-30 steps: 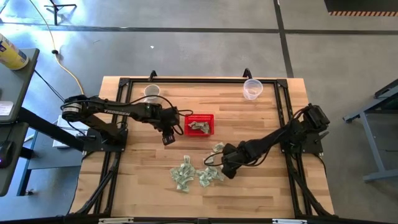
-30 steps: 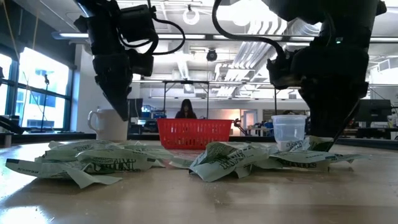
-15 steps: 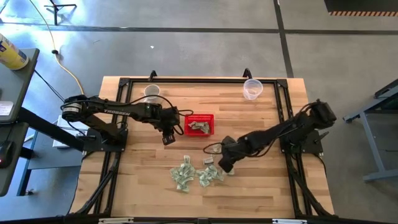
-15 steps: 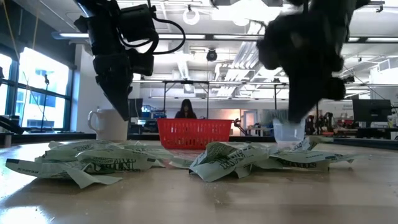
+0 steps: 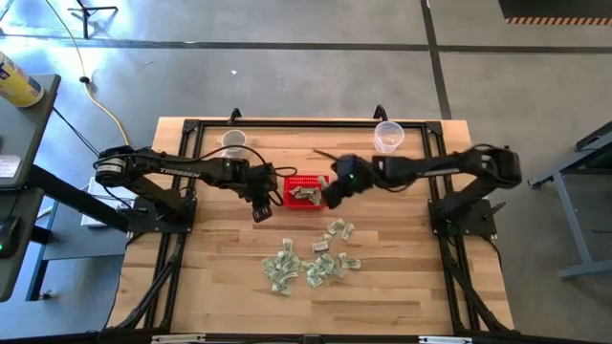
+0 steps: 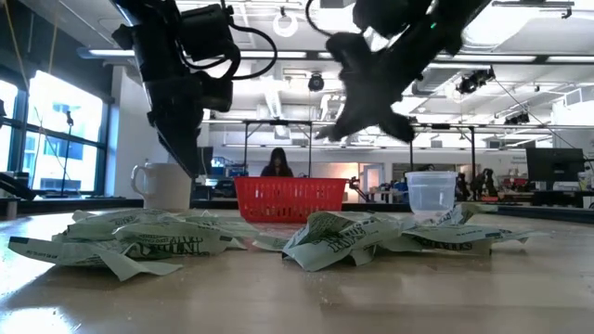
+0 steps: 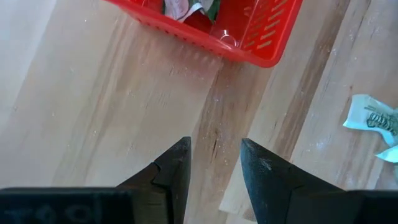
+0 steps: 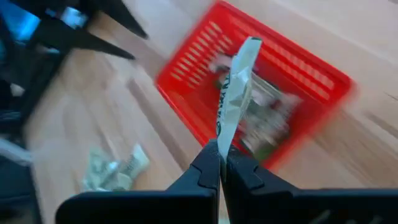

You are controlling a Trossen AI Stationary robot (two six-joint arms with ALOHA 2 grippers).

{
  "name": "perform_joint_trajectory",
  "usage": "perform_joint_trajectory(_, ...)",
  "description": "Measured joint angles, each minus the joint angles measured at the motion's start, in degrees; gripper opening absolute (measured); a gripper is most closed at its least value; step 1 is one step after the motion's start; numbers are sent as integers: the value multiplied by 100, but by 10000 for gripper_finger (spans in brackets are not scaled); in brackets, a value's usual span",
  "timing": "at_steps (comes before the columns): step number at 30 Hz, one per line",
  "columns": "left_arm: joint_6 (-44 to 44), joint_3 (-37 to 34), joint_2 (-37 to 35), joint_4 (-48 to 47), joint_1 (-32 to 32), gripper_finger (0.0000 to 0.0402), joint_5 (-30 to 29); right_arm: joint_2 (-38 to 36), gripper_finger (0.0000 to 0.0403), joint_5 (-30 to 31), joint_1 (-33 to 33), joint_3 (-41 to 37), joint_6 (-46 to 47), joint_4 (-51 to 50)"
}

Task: Pick and place items into bin
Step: Put the stevia packet into the red bin

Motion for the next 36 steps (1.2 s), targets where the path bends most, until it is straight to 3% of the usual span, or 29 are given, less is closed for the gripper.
perform_joint_trajectory(4,-261,0,0,-47,-55,175,135,430,0,-715,-213,0,-214,787)
perform_joint_trajectory(8,-507,0,0,2,-319,175,-75,739,22,-807,-246,-9,-267,835)
perform_joint_trajectory(15,-845,0,0,161,-689,175,-392,560,142,-650,-292,-9,-272,883)
perform_joint_trajectory(18,-929,0,0,176,-686,175,-409,145,187,-713,-233,-5,-866,825)
perform_joint_trajectory(20,-964,0,0,176,-675,175,-409,-222,203,-700,-83,13,-1444,366)
perform_joint_trajectory(23,-933,0,0,180,-675,175,-407,-679,210,-351,297,14,-2434,-1198)
perform_joint_trajectory(27,-764,0,0,256,-675,175,-407,-847,211,-127,956,-1,-3484,-2805)
perform_joint_trajectory(32,-596,0,0,450,-673,175,-405,-576,216,-24,1692,-5,-4402,-2430)
perform_joint_trajectory(36,-527,0,0,456,-675,175,-400,-155,233,568,2019,-5,-4750,-1879)
